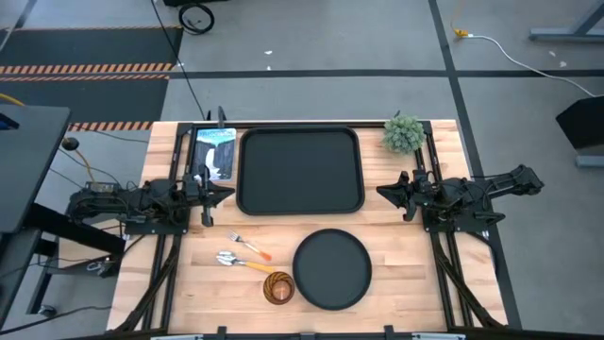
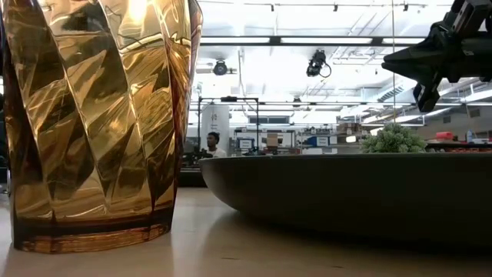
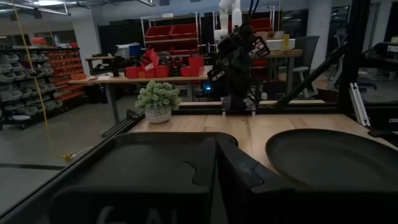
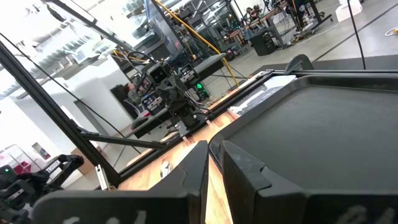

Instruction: Pick and place plate/cup/fork/spoon on tray

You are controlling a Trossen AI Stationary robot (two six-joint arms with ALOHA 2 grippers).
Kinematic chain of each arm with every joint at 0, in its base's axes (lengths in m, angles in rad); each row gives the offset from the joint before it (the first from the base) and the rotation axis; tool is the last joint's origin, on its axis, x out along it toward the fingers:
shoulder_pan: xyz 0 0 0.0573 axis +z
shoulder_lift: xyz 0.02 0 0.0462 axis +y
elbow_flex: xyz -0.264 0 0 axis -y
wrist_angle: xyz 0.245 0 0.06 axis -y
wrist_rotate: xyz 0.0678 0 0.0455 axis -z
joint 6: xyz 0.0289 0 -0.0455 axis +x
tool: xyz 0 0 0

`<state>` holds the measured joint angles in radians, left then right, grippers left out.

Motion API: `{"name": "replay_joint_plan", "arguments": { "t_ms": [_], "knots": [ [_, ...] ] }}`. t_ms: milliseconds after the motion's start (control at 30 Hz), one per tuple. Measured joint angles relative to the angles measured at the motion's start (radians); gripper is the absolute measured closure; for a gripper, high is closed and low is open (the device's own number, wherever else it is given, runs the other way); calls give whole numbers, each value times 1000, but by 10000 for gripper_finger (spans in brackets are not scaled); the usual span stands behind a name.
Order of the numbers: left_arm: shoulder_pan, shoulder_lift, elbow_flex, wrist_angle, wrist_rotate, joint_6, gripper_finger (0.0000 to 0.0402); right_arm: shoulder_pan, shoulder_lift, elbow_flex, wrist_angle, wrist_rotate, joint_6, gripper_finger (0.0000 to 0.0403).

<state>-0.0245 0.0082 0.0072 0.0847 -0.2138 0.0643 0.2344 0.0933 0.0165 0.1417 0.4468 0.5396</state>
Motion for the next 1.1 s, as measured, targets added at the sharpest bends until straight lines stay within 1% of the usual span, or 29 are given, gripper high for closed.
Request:
{"name": "replay_joint_plan", "arguments": {
  "t_ms": [67, 100, 167, 233, 333, 400, 433, 467, 567, 600, 700, 733, 767, 933, 1033, 1100],
  "knots": [
    [0, 0, 0, 0, 0, 0, 379, -1, 0, 0, 2, 9, -28, 353],
    [0, 0, 0, 0, 0, 0, 379, -2, 0, 0, 9, 35, -71, 353],
    [0, 0, 0, 0, 0, 0, 379, -8, 0, 0, 51, 123, -179, 353],
    [0, 0, 0, 0, 0, 0, 379, -13, 0, 0, 116, 213, -228, 353],
    [0, 0, 0, 0, 0, 0, 379, -30, 0, 0, 229, 359, -239, 353],
    [0, 0, 0, 4, 0, 0, 379, -47, -1, 0, 276, 388, -189, 353],
    [0, 0, 0, 9, 0, 0, 379, -56, -1, 0, 288, 377, -173, 353],
    [0, 0, 0, 12, 0, 0, 379, -67, 0, 0, 292, 342, -157, 353],
    [-1, 0, 0, 14, 1, -14, 379, -104, 31, 0, 309, 180, -125, 353],
    [-3, 0, 0, 15, 1, -70, 379, -116, 49, 0, 336, 143, -123, 353],
    [-7, 0, 0, 16, 1, -348, 379, -158, 116, 5, 411, 95, -137, 353],
    [-7, 0, 0, 16, 1, -409, 379, -172, 140, 16, 412, 81, -147, 353],
    [-6, 0, 0, 18, -5, -436, 379, -186, 166, 29, 412, 64, -154, 353],
    [-5, -1, 0, 39, -100, -420, 379, -236, 310, 114, 415, -54, -189, 353],
    [-5, -1, 0, 46, -111, -420, 379, -251, 417, 178, 417, -131, -234, 353],
    [-5, 0, 0, 67, -112, -417, 379, -258, 493, 221, 416, -155, -256, 353]
  ]
}}
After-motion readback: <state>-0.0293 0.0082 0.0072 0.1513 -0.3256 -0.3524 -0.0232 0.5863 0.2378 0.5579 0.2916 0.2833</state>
